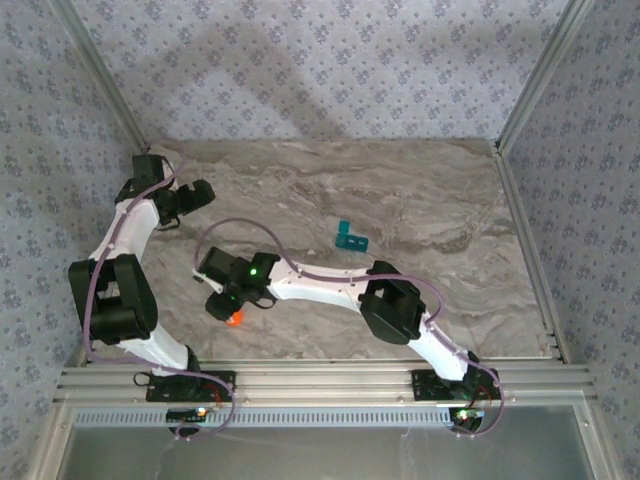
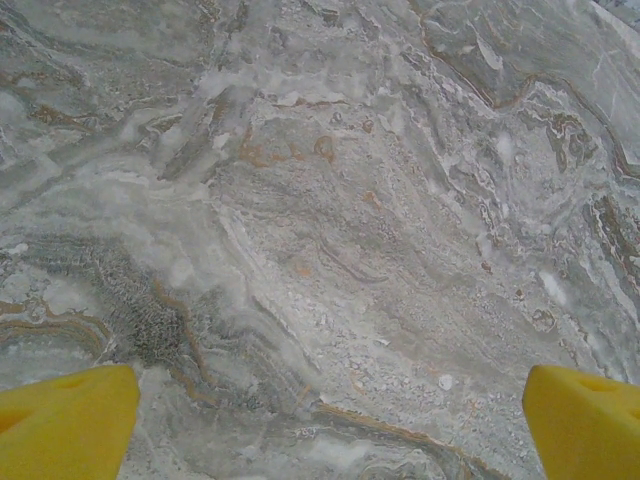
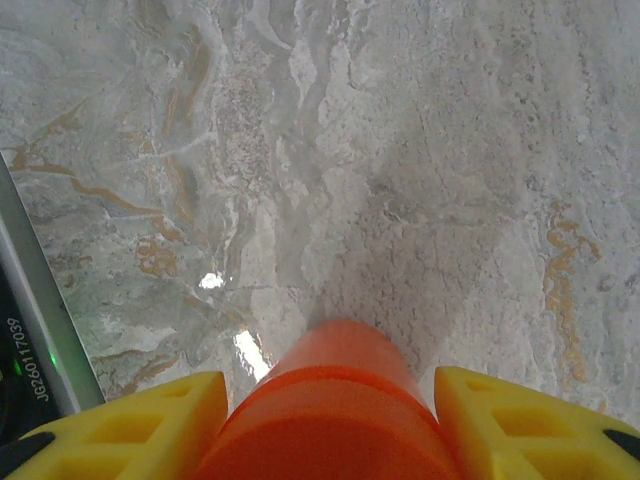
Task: Sort the pills into containers
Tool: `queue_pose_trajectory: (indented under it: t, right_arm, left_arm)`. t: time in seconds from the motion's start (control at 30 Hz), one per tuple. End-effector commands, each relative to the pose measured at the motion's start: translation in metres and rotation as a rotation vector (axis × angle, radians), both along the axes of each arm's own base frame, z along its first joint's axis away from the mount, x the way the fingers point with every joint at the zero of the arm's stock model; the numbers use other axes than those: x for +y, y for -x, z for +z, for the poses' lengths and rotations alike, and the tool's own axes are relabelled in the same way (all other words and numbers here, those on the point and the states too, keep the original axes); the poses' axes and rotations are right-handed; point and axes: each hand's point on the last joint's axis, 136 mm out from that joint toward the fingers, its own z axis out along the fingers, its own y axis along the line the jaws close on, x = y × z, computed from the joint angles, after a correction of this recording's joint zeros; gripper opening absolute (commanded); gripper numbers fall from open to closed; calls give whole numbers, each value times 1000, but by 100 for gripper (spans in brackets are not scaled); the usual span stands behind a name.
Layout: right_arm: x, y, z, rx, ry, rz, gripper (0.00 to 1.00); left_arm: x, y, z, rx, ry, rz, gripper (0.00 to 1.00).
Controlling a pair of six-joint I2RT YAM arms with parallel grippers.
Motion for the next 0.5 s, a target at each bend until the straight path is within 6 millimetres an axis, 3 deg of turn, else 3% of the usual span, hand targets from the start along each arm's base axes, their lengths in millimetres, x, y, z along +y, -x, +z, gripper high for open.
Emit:
queue_pose_trajectory:
  t: [0.0, 0.2, 0.47]
  right_arm:
    - [-19, -2, 6, 17, 22, -22, 45]
    - [-50, -40, 36, -23, -26, -109, 42]
    - [-124, -106, 59, -39, -51, -270, 42]
  left_arm:
    - [-3, -7, 7, -40, 27, -20, 98]
    - [-21, -13, 14, -79, 95, -59, 98]
    - [-77, -23, 11, -98, 87, -200, 98]
